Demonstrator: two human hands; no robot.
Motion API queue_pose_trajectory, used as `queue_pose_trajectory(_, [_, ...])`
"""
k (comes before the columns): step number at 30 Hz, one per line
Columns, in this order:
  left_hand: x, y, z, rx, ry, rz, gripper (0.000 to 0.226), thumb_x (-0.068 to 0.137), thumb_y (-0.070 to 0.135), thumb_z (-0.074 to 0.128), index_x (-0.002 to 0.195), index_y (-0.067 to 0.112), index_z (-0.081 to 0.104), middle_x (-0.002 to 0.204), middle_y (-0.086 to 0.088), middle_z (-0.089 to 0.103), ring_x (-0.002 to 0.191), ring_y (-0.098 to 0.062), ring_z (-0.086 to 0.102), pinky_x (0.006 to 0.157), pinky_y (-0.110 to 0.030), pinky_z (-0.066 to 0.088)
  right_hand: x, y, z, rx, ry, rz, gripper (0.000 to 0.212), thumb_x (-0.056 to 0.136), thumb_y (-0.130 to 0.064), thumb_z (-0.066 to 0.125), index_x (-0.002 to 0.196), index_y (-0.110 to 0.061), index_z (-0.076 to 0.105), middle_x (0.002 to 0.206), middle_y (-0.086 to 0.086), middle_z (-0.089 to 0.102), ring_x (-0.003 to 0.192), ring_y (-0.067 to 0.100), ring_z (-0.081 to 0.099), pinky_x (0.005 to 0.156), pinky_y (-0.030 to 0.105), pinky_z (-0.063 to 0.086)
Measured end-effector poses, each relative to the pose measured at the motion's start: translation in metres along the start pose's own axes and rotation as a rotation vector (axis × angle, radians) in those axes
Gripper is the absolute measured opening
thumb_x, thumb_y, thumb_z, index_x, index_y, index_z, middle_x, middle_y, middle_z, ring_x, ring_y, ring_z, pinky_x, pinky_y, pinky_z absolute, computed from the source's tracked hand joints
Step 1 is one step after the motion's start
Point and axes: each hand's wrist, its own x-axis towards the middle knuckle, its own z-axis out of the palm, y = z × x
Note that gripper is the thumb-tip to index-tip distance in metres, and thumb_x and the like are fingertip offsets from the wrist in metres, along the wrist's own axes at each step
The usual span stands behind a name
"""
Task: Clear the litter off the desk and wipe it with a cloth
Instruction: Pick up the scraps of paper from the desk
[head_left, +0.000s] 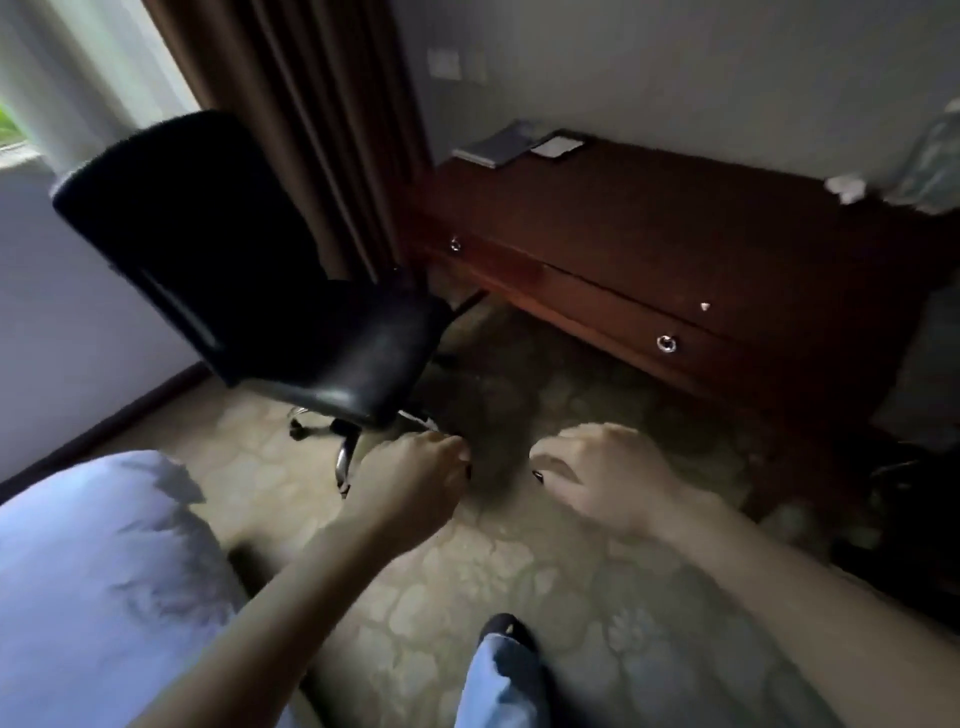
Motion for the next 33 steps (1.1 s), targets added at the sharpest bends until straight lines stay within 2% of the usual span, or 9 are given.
queue_pose_trajectory(4, [0.108, -0.006, -0.009, -0.115, -0.019, 0.092, 0.026, 0.092, 0.029, 0.043, 0.110, 0.029, 0.063, 0.111, 0.008, 0.062, 0.099, -0.015, 0.060, 0.078, -0.031, 0.049, 0.054, 0.048, -0.024, 0.026, 0.043, 0.232, 0.025, 0.093, -0.038, 0.047, 0.113, -0.031, 0.061, 0.107, -0.008, 0.065, 0.102, 0.016, 0.058, 0.080, 0.027, 0.039])
queue_pose_trajectory(7, [0.171, -0.015, -0.013, -0.134, -0.077, 0.217, 0.026, 0.093, 0.032, 0.043, 0.110, 0.027, 0.061, 0.112, 0.009, 0.061, 0.101, -0.014, 0.060, 0.078, -0.030, 0.048, 0.085, 0.075, -0.036, 0.072, 0.083, 0.358, 0.024, 0.093, -0.034, 0.048, 0.111, -0.030, 0.063, 0.104, -0.010, 0.066, 0.098, 0.014, 0.059, 0.078, 0.028, 0.043])
queue_pose_trajectory(12, [0.261, -0.019, -0.007, -0.220, -0.151, 0.308, 0.024, 0.093, 0.029, 0.044, 0.108, 0.029, 0.061, 0.112, 0.010, 0.061, 0.099, -0.016, 0.060, 0.077, -0.032, 0.049, 0.116, 0.126, -0.038, 0.159, 0.159, 0.539, 0.019, 0.089, -0.029, 0.054, 0.104, -0.031, 0.066, 0.095, -0.013, 0.066, 0.083, 0.008, 0.061, 0.066, 0.025, 0.045])
queue_pose_trajectory(17, [0.339, -0.003, 0.019, -0.153, -0.213, 0.383, 0.025, 0.092, 0.033, 0.041, 0.108, 0.029, 0.060, 0.112, 0.010, 0.061, 0.100, -0.016, 0.059, 0.075, -0.029, 0.046, 0.142, 0.211, -0.024, 0.244, 0.145, 0.723, 0.019, 0.086, -0.022, 0.058, 0.101, -0.026, 0.069, 0.095, -0.008, 0.070, 0.088, 0.014, 0.065, 0.077, 0.032, 0.052])
queue_pose_trajectory(19, [0.371, 0.006, 0.026, -0.129, -0.227, 0.375, 0.025, 0.092, 0.030, 0.041, 0.107, 0.028, 0.060, 0.112, 0.010, 0.061, 0.101, -0.017, 0.059, 0.073, -0.028, 0.041, 0.153, 0.252, -0.022, 0.252, 0.186, 0.766, 0.022, 0.087, -0.018, 0.058, 0.106, -0.022, 0.068, 0.102, -0.003, 0.069, 0.091, 0.017, 0.065, 0.079, 0.035, 0.052])
queue_pose_trajectory(24, [0.451, 0.042, 0.030, -0.152, -0.340, 0.343, 0.027, 0.092, 0.026, 0.041, 0.109, 0.029, 0.061, 0.112, 0.008, 0.064, 0.102, -0.017, 0.060, 0.082, -0.032, 0.049, 0.170, 0.344, -0.025, 0.256, 0.231, 0.897, 0.036, 0.088, -0.013, 0.060, 0.123, -0.016, 0.057, 0.117, 0.004, 0.061, 0.103, 0.022, 0.059, 0.086, 0.036, 0.050])
queue_pose_trajectory(28, [0.501, 0.070, 0.038, -0.139, -0.419, 0.396, 0.026, 0.092, 0.027, 0.041, 0.110, 0.028, 0.061, 0.112, 0.005, 0.064, 0.102, -0.019, 0.060, 0.083, -0.034, 0.050, 0.179, 0.384, -0.011, 0.189, 0.090, 0.929, 0.042, 0.090, -0.017, 0.058, 0.131, -0.018, 0.047, 0.122, 0.003, 0.053, 0.112, 0.021, 0.052, 0.088, 0.033, 0.049])
queue_pose_trajectory(30, [0.522, 0.080, 0.043, -0.122, -0.447, 0.416, 0.027, 0.093, 0.028, 0.041, 0.112, 0.029, 0.060, 0.114, 0.005, 0.064, 0.103, -0.019, 0.060, 0.083, -0.032, 0.049, 0.182, 0.392, -0.005, 0.170, 0.064, 0.915, 0.036, 0.089, -0.015, 0.058, 0.125, -0.017, 0.052, 0.119, 0.000, 0.052, 0.112, 0.019, 0.049, 0.088, 0.030, 0.048])
queue_pose_trajectory(33, [0.556, 0.088, 0.051, -0.080, -0.510, 0.460, 0.027, 0.093, 0.028, 0.041, 0.112, 0.030, 0.061, 0.113, 0.005, 0.065, 0.101, -0.019, 0.061, 0.081, -0.032, 0.048, 0.186, 0.402, -0.001, 0.202, 0.096, 0.881, 0.019, 0.089, -0.007, 0.057, 0.103, -0.017, 0.063, 0.101, -0.003, 0.059, 0.100, 0.016, 0.053, 0.079, 0.026, 0.047])
